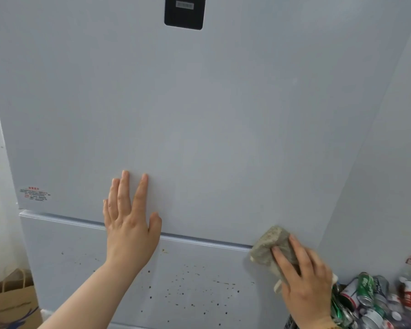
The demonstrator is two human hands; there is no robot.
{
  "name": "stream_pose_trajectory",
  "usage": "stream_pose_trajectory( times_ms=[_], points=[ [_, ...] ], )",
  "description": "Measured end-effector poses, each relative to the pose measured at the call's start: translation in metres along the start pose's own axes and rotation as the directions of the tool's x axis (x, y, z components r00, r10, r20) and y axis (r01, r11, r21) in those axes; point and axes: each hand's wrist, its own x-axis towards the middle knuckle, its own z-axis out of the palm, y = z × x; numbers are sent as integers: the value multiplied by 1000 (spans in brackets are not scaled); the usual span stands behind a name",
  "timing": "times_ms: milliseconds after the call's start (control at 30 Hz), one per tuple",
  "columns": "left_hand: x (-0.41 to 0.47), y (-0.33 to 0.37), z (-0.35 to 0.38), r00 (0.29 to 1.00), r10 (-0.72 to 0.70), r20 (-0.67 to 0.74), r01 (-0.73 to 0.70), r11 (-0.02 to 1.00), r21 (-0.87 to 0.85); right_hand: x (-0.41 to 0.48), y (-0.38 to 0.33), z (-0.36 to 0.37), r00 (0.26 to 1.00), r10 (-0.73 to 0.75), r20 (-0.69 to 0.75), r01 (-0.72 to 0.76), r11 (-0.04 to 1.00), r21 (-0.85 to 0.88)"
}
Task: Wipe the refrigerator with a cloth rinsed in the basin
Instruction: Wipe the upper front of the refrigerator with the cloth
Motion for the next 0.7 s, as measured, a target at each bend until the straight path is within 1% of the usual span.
stream_pose_trajectory(
  times_ms=[67, 133, 233, 300, 367, 433, 500, 567, 633, 700],
  points=[
    [0, -3, -3, 1000, 23, 15, -23, 1000, -4, 10, -24, 4, 999, 34, -9, -34, 999, 36],
    [-1, -8, -5, 998, 49, 31, -49, 999, -4, 28, -50, 7, 999, 33, -34, -31, 997, 70],
    [0, -16, -8, 994, 106, 39, -106, 994, 12, 56, -91, 11, 998, -13, -60, 21, 991, 133],
    [0, -19, -10, 991, 123, 43, -123, 992, 16, 67, -108, 13, 996, -55, -67, 64, 988, 139],
    [1, -22, -13, 989, 136, 51, -137, 991, 8, 68, -106, 13, 993, -99, -57, 105, 987, 121],
    [0, -23, -16, 987, 143, 68, -142, 990, -9, 57, -88, 12, 991, -131, -32, 133, 987, 85],
    [-2, -28, -22, 987, 135, 89, -133, 991, -33, 36, -62, 8, 992, -126, 12, 125, 991, 44],
    [-4, -37, -29, 990, 108, 88, -102, 992, -68, 18, -42, 2, 995, -90, 46, 89, 996, 25],
    [-5, -48, -38, 997, 7, 81, 2, 994, -113, 8, -33, -2, 997, -54, 47, 54, 998, 15],
    [-5, -62, -46, 991, -105, 88, 115, 986, -117, 10, -40, -2, 999, -25, 34, 24, 1000, 20]
  ],
)
